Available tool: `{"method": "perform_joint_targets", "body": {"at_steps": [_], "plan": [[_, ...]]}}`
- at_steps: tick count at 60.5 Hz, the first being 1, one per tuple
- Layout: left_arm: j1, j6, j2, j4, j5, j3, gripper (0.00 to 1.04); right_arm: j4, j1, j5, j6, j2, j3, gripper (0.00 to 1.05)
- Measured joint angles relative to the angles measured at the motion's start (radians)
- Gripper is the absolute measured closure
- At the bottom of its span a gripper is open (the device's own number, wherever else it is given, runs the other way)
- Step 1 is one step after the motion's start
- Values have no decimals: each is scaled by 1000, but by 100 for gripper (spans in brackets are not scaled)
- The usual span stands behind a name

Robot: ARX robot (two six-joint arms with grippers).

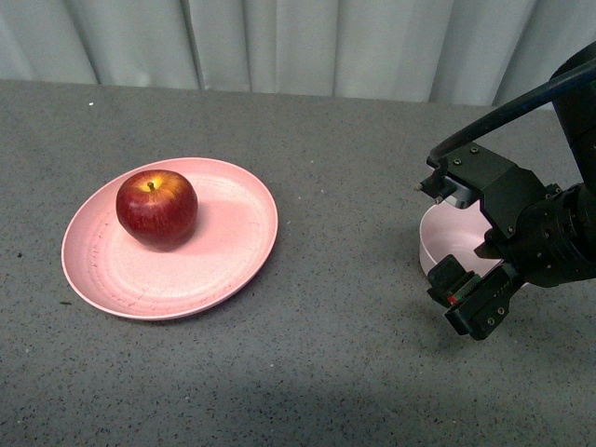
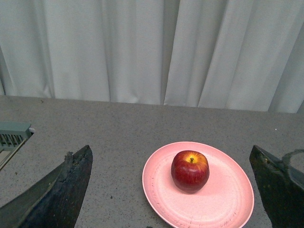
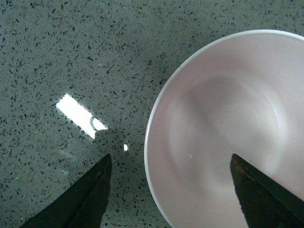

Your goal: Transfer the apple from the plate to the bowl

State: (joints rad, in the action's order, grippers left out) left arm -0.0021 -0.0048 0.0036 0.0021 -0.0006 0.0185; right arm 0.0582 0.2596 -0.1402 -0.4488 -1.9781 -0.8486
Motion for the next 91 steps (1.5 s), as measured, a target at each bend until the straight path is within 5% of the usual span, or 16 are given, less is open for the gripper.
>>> {"method": "perform_joint_targets", "body": {"at_steps": [28,53,91], "plan": [[0,0,0,0,0,0,7,-29,0,1,0,-12,-27,104],[0,0,0,0,0,0,7,-71,23,-75,-18,78,-33,104],[0,0,0,0,0,0,7,-85,250,-112,-49,5,-142,104]]}}
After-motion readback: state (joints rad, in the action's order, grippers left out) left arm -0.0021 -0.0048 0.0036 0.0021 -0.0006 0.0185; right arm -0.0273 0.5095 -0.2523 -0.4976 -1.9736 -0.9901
